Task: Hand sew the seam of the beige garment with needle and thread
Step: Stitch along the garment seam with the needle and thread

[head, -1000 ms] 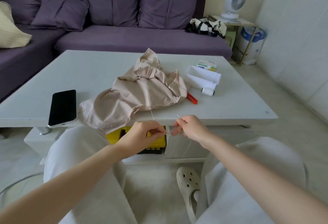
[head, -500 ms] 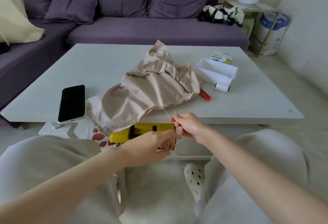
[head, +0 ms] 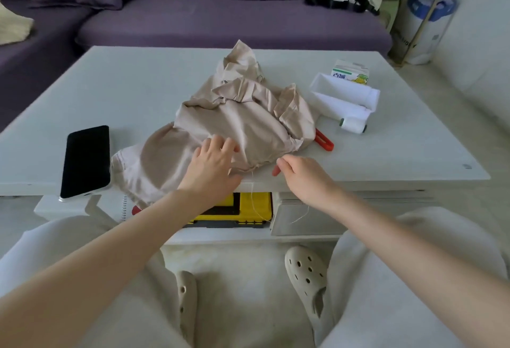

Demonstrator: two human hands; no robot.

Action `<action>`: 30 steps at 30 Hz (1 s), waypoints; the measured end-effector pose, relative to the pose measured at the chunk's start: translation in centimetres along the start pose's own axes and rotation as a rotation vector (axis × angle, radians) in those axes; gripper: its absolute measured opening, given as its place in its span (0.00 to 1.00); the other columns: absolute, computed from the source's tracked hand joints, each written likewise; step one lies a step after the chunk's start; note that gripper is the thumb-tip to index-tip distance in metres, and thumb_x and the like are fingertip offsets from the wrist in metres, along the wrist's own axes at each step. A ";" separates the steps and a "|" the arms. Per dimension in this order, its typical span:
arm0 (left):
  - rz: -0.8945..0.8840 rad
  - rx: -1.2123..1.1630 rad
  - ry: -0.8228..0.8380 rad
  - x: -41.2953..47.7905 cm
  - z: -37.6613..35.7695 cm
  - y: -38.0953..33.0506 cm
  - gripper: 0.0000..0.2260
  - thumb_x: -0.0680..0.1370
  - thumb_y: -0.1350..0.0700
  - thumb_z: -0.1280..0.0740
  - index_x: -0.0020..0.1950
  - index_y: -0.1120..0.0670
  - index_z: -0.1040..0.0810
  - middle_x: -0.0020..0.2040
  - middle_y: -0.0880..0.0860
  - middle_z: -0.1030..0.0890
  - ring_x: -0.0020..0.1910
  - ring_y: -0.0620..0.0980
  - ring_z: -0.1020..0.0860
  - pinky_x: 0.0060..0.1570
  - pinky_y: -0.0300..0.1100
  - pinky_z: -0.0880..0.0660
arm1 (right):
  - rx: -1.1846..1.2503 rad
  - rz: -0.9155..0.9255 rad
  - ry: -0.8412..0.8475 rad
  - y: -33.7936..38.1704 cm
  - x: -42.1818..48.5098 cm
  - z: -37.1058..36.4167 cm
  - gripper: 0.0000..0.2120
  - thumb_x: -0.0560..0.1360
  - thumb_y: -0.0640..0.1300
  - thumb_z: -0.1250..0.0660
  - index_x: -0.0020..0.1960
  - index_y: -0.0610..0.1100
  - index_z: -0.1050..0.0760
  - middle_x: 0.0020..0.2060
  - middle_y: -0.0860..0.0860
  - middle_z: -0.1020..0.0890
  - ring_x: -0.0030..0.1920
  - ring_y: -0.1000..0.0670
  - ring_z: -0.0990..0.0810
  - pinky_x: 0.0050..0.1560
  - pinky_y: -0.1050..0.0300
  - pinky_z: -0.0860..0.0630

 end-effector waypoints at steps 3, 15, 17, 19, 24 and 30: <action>-0.040 0.024 0.003 0.5 -0.3 0.3 0.13 0.74 0.52 0.33 0.57 0.53 0.27 0.54 0.52 0.27 0.56 0.54 0.29 0.50 0.42 0.38 | -0.076 0.092 0.035 0.7 1.2 -0.2 0.12 0.83 0.42 0.51 0.57 0.41 0.29 0.41 0.54 0.26 0.40 0.53 0.28 0.41 0.61 0.36; 0.022 -0.200 -0.075 -0.8 -0.7 -0.2 0.04 0.79 0.60 0.37 0.49 0.57 0.32 0.40 0.54 0.21 0.36 0.55 0.26 0.35 0.46 0.34 | -0.175 0.275 0.030 0.8 4.1 -0.9 0.09 0.78 0.37 0.39 0.55 0.43 0.23 0.42 0.54 0.25 0.42 0.54 0.28 0.42 0.59 0.32; 0.052 -0.204 -0.055 -0.9 -0.8 0.0 0.05 0.79 0.62 0.39 0.51 0.58 0.34 0.42 0.58 0.21 0.36 0.59 0.25 0.35 0.53 0.29 | -0.171 0.266 0.009 1.0 4.4 -0.3 0.07 0.79 0.40 0.39 0.54 0.43 0.23 0.37 0.57 0.28 0.40 0.54 0.29 0.42 0.58 0.32; 0.078 -0.206 -0.038 -0.8 -0.6 0.1 0.06 0.78 0.64 0.40 0.52 0.59 0.35 0.44 0.59 0.21 0.36 0.62 0.25 0.35 0.55 0.27 | -0.171 0.251 -0.028 0.9 4.6 0.5 0.06 0.79 0.43 0.39 0.51 0.44 0.24 0.32 0.61 0.33 0.35 0.56 0.31 0.40 0.58 0.33; 0.062 -0.200 0.030 0.0 -0.6 -0.6 0.09 0.75 0.71 0.44 0.47 0.57 0.35 0.41 0.55 0.28 0.34 0.58 0.31 0.32 0.52 0.33 | -0.152 0.203 -0.028 0.4 5.0 1.6 0.04 0.78 0.43 0.38 0.47 0.45 0.25 0.28 0.60 0.34 0.30 0.61 0.34 0.33 0.61 0.33; 0.060 -0.213 0.033 1.3 -0.7 0.0 0.05 0.77 0.62 0.39 0.50 0.58 0.25 0.47 0.55 0.25 0.37 0.54 0.28 0.32 0.41 0.35 | -0.100 0.159 -0.069 0.6 5.8 1.9 0.04 0.77 0.43 0.38 0.44 0.46 0.26 0.26 0.58 0.35 0.29 0.57 0.32 0.40 0.55 0.26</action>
Point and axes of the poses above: each hand's wrist, its own x-axis towards the middle knuckle, its own z-axis out of the back of the hand, y = z × x, the point moved 5 cm from there along x, towards the middle knuckle
